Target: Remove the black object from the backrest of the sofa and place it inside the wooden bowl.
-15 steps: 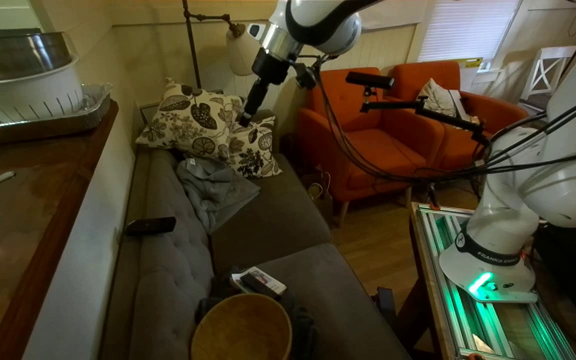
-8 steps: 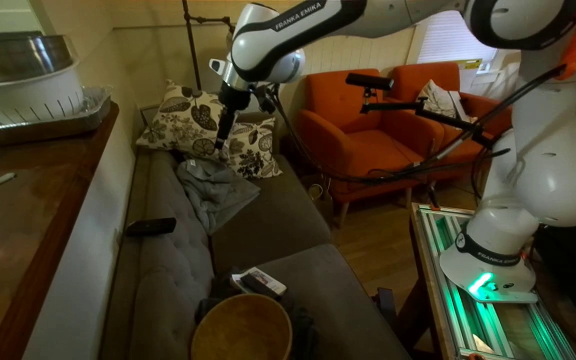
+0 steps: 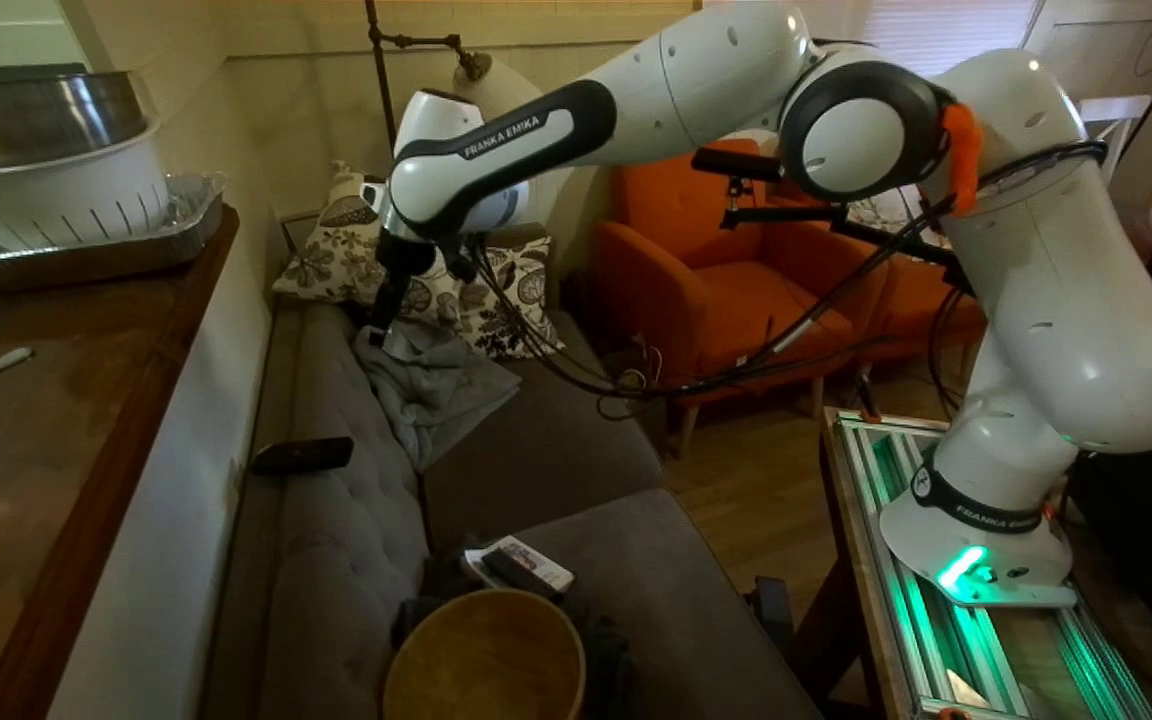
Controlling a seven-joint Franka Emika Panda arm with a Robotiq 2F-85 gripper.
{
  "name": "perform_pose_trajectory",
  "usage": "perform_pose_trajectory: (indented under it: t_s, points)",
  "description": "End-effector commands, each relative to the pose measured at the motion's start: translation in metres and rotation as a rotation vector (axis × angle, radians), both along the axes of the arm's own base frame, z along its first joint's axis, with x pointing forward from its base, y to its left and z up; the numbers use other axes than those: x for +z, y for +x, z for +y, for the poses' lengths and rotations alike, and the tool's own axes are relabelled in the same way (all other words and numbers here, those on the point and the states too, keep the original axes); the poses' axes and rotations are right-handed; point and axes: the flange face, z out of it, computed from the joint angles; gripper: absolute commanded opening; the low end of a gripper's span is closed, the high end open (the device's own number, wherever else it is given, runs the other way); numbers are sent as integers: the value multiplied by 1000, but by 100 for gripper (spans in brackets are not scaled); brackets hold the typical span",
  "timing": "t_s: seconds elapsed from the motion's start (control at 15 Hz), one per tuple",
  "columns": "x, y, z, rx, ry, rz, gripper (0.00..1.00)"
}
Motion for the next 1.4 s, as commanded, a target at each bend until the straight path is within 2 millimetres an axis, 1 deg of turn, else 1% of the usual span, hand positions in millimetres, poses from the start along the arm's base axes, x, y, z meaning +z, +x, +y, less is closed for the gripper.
perform_pose_trajectory:
  t_s: [0.0, 0.07, 0.27, 0.33, 0.47, 0.67, 0.8, 1.0, 1.2, 1.33]
  points:
    - [-2, 3, 2, 3, 1, -2, 100]
    - [-4, 3, 2, 6, 2, 1, 100]
    - [-4, 3, -1, 3, 3, 1, 100]
    - [-11, 9, 3, -29, -6, -26, 100]
    - [-31, 23, 13, -49, 12, -63, 100]
    - [-62, 40, 29, -85, -10, -114, 100]
    - [-86, 50, 35, -102, -60, -130, 100]
    - [-116, 62, 46, -94, -135, -111, 100]
    - [-135, 71, 58, -36, -191, -105, 100]
    - [-145, 75, 65, 9, -176, -98, 100]
